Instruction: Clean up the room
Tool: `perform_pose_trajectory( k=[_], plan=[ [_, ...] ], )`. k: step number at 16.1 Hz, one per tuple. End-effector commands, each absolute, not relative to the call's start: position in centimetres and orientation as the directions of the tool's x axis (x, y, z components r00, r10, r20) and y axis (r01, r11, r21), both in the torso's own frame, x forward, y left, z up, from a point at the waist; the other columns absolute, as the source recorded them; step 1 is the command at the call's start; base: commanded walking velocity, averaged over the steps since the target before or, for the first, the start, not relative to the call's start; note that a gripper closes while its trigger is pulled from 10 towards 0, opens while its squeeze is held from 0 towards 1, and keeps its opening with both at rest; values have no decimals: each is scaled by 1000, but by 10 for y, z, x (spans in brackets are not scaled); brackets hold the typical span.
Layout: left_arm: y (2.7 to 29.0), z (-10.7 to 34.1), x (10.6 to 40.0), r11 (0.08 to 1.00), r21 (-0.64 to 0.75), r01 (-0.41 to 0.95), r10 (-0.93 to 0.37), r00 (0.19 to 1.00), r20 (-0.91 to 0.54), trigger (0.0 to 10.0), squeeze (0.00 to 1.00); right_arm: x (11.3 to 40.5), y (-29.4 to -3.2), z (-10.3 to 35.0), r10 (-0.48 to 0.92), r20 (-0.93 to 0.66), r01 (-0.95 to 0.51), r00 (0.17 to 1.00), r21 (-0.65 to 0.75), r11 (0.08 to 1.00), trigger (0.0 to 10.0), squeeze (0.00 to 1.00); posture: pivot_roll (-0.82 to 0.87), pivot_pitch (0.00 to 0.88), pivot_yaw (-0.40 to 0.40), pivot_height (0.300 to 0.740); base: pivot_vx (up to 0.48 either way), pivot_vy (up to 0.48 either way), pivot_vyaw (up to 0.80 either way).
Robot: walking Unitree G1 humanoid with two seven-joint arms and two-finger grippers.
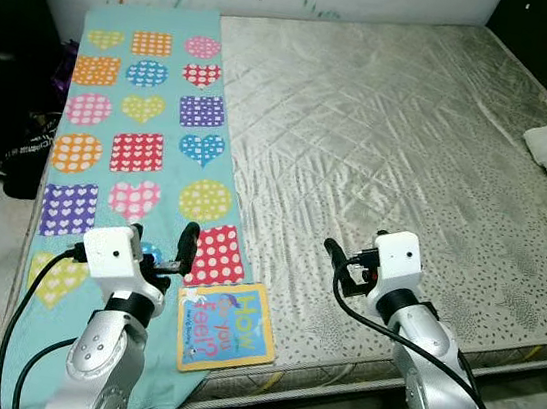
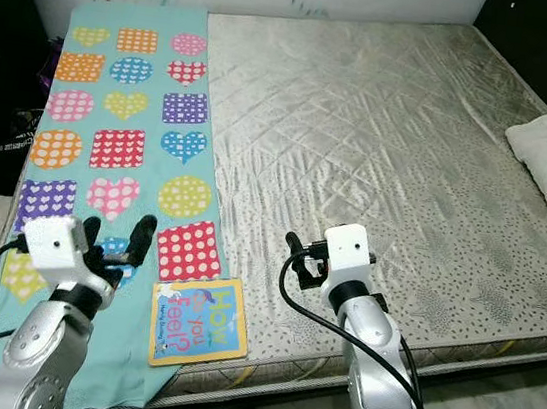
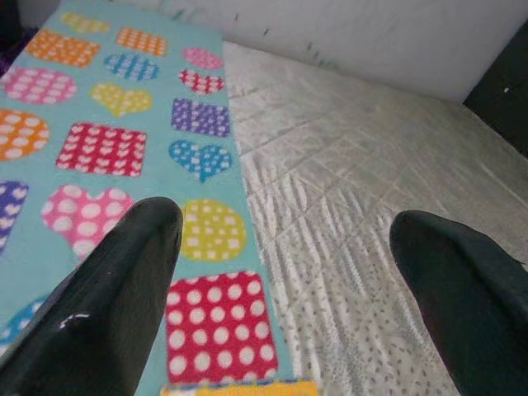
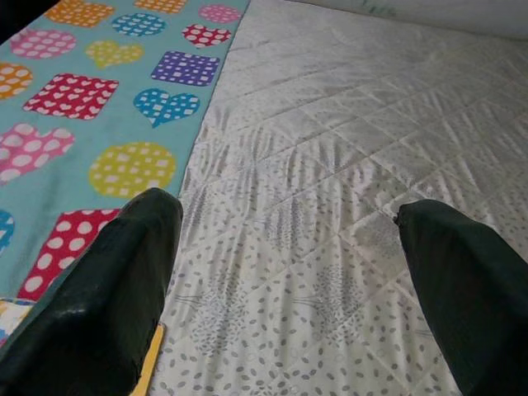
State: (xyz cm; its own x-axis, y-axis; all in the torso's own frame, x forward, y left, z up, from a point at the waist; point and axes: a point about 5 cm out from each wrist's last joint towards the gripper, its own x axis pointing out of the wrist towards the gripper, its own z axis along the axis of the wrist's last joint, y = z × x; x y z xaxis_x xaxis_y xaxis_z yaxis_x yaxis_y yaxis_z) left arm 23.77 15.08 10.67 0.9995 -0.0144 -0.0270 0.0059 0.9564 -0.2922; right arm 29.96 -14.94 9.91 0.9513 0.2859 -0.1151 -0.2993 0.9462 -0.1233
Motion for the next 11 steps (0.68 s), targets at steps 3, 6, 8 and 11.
perform_pose_trajectory(
  k=[3, 6, 8, 11],
  plan=[
    [156, 107, 236, 961, -275, -11, 0, 999, -41, 10000, 0, 299, -149, 99, 305, -117, -316, 945, -96, 944, 10000, 0, -118, 150, -22, 740, 0, 0, 0],
    [161, 109, 235, 966, -258, -32, 22, 999, -43, 10000, 0, 299, -146, 100, 309, -114, -320, 944, -96, 943, 10000, 0, -117, 176, -20, 740, 0, 0, 0],
    [172, 108, 221, 964, -257, -62, 45, 997, -70, 10000, 0, 293, -149, 98, 313, -127, -325, 941, -94, 941, 10000, 0, -116, 203, -19, 740, 0, 0, 0],
    [184, 104, 202, 966, -236, -106, 82, 991, -108, 10000, 0, 283, -152, 94, 324, -150, -338, 934, -81, 938, 10000, 0, -100, 219, -27, 740, 0, 0, 0]
  ],
)
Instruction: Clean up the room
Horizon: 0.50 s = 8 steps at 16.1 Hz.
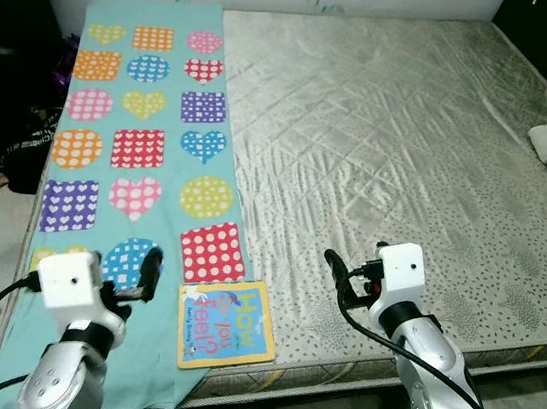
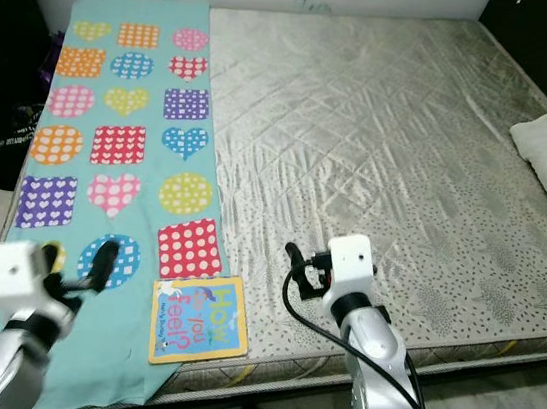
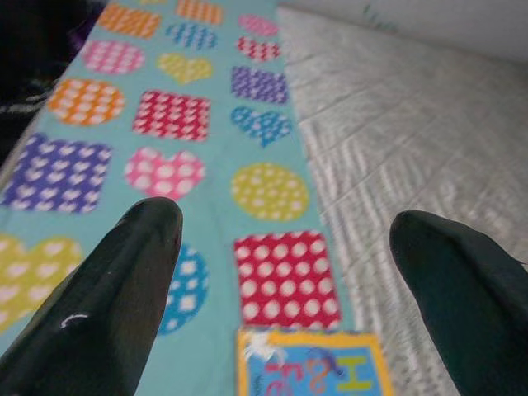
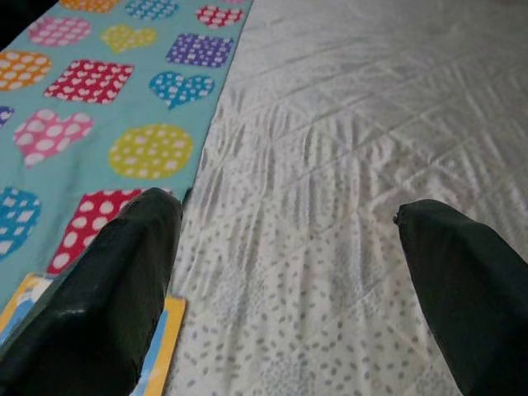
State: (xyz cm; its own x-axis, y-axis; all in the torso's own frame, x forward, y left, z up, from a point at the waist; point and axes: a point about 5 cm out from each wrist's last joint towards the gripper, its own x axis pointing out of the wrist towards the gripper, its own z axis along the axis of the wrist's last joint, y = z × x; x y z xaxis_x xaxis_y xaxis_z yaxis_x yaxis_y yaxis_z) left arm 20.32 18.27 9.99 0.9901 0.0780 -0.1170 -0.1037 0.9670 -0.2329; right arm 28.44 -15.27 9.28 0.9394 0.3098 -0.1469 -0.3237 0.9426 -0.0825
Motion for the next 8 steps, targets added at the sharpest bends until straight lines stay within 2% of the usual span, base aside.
perform_pose_trajectory(
  k=[1, 8],
  plan=[
    [186, 103, 202, 966, -233, -114, 89, 990, -112, 10000, 0, 281, -151, 92, 328, -156, -342, 932, -77, 937, 10000, 0, -98, 218, -29, 740, 0, 0, 0],
    [182, 102, 203, 966, -237, -100, 72, 989, -126, 10000, 0, 288, -150, 97, 332, -156, -350, 930, -102, 931, 10000, 0, -108, 215, -27, 740, 0, 0, 0]
  ],
)
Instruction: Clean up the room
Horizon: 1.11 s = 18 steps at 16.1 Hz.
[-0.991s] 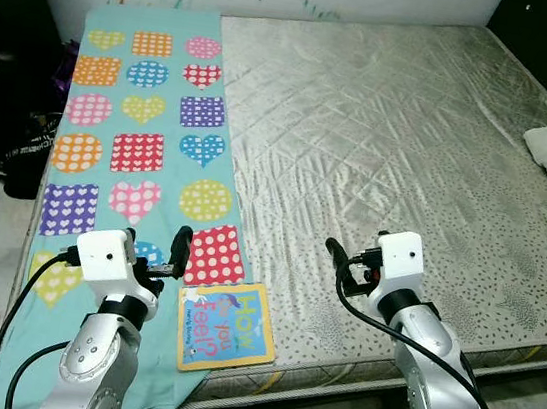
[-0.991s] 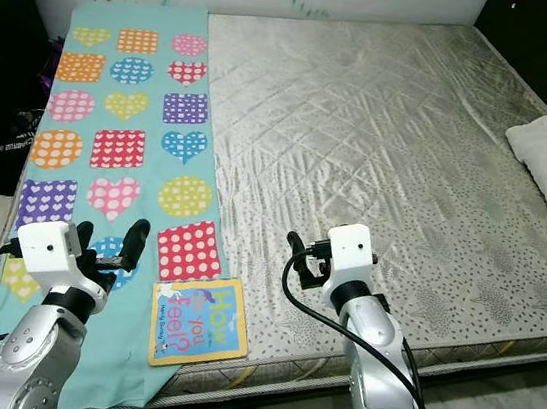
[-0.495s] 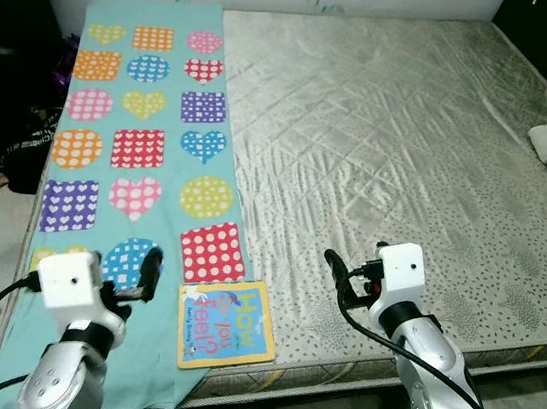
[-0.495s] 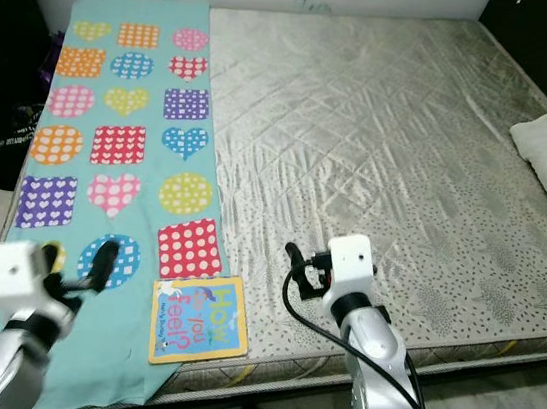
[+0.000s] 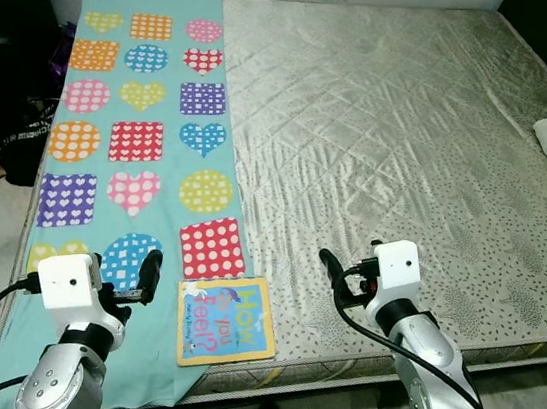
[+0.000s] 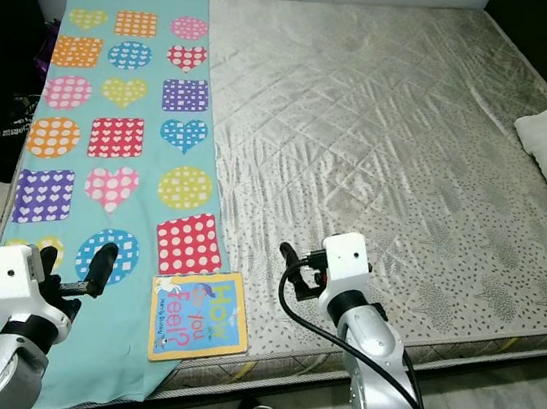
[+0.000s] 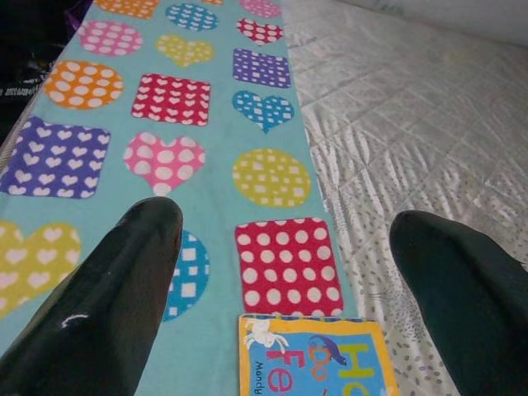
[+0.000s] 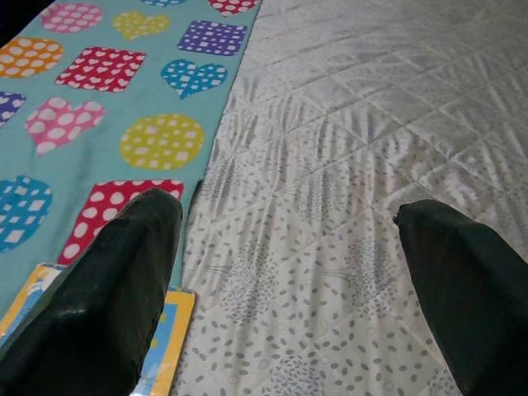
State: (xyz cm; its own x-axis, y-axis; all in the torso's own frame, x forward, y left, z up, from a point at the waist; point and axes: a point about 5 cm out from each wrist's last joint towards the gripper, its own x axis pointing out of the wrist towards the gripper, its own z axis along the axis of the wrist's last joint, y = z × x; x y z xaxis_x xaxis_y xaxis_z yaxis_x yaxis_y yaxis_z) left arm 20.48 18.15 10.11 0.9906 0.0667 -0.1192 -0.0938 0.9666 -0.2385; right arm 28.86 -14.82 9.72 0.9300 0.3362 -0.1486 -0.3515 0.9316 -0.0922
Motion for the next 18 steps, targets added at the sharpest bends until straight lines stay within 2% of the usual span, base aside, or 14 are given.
perform_pose_trajectory(
  k=[1, 11, 18],
  plan=[
    [182, 103, 205, 968, -235, -92, 65, 990, -123, 10000, 0, 289, -149, 97, 336, -153, -353, 929, -102, 930, 10000, 0, -110, 217, -20, 740, 0, 0, 0],
    [183, 104, 209, 971, -221, -93, 67, 990, -123, 10000, 0, 285, -144, 94, 367, -153, -382, 918, -87, 920, 10000, 0, -106, 225, -11, 649, 0, 0, 0],
    [187, 105, 211, 967, -203, -153, 131, 984, -117, 10000, 0, 288, -143, 96, 397, -141, -412, 907, -102, 905, 10000, 0, -108, 226, -15, 649, 0, 0, 0]
  ],
)
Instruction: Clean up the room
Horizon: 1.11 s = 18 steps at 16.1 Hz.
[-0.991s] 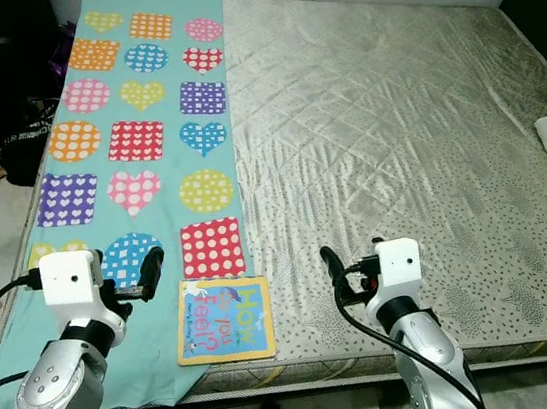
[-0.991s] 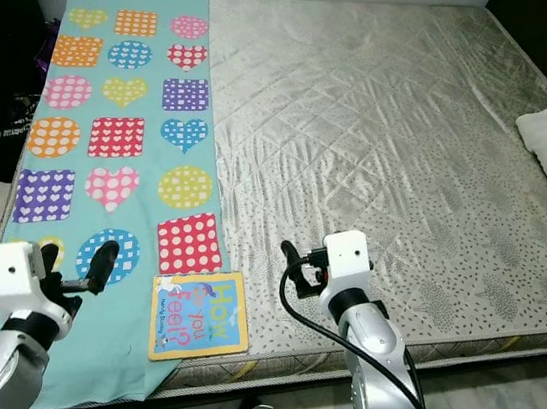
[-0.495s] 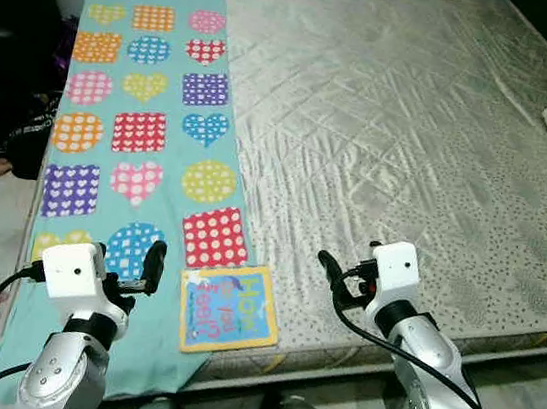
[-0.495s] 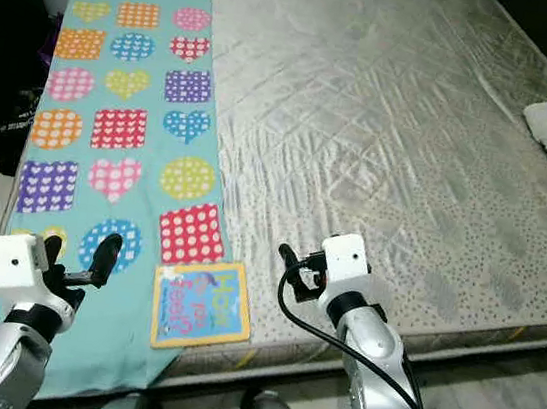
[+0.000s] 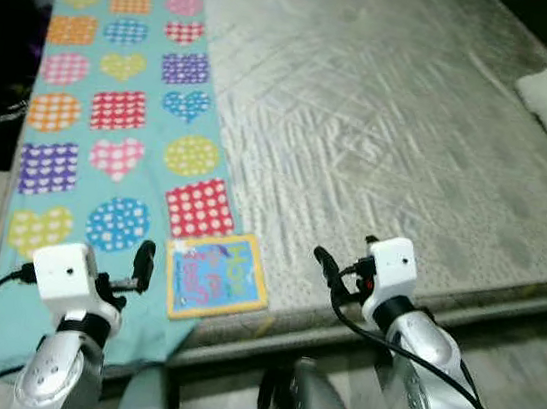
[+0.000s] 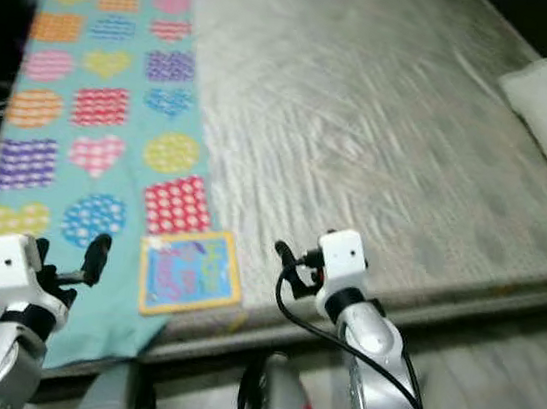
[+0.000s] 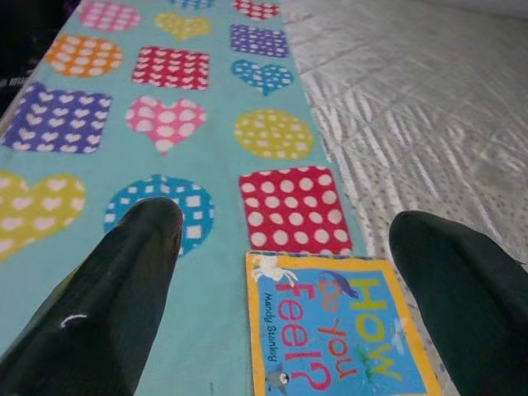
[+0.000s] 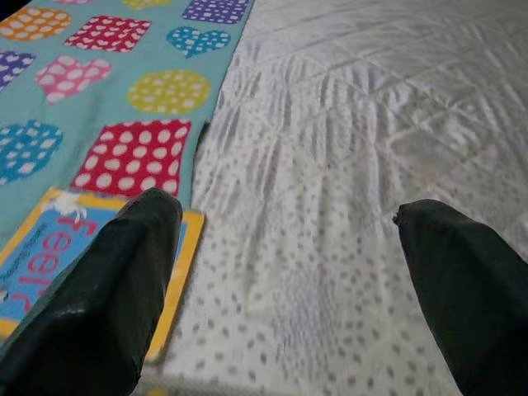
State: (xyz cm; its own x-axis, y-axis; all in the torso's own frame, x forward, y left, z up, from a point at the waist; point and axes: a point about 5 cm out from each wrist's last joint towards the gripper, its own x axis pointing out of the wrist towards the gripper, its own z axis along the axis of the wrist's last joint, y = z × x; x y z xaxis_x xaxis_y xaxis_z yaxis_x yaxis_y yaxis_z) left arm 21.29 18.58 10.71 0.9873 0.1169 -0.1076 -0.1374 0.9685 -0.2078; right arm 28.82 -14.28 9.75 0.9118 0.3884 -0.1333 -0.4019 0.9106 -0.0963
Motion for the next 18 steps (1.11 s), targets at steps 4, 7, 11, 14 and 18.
perform_pose_trajectory(
  k=[4, 7, 11, 14, 18],
  plan=[
    [187, 106, 211, 967, -200, -157, 136, 984, -116, 10000, 0, 287, -140, 96, 413, -138, -428, 900, -105, 898, 10000, 0, -108, 226, -15, 644, 0, 0, 0],
    [186, 106, 211, 966, -199, -163, 142, 983, -113, 10000, 0, 286, -138, 96, 434, -137, -448, 891, -103, 888, 10000, 0, -107, 228, -16, 629, 0, 0, 0],
    [185, 107, 212, 963, -205, -172, 152, 982, -112, 10000, 0, 288, -135, 96, 461, -135, -475, 877, -104, 874, 10000, 0, -105, 231, -23, 629, 0, 0, 0],
    [186, 107, 213, 963, -207, -170, 150, 983, -110, 10000, 0, 288, -134, 97, 465, -131, -479, 875, -100, 872, 10000, 0, -106, 238, -22, 629, 0, 0, 0],
    [185, 107, 214, 965, -205, -167, 146, 983, -112, 10000, 0, 283, -130, 97, 491, -121, -503, 863, -113, 857, 10000, 0, -107, 246, -16, 602, 0, 0, 0]
  ],
)
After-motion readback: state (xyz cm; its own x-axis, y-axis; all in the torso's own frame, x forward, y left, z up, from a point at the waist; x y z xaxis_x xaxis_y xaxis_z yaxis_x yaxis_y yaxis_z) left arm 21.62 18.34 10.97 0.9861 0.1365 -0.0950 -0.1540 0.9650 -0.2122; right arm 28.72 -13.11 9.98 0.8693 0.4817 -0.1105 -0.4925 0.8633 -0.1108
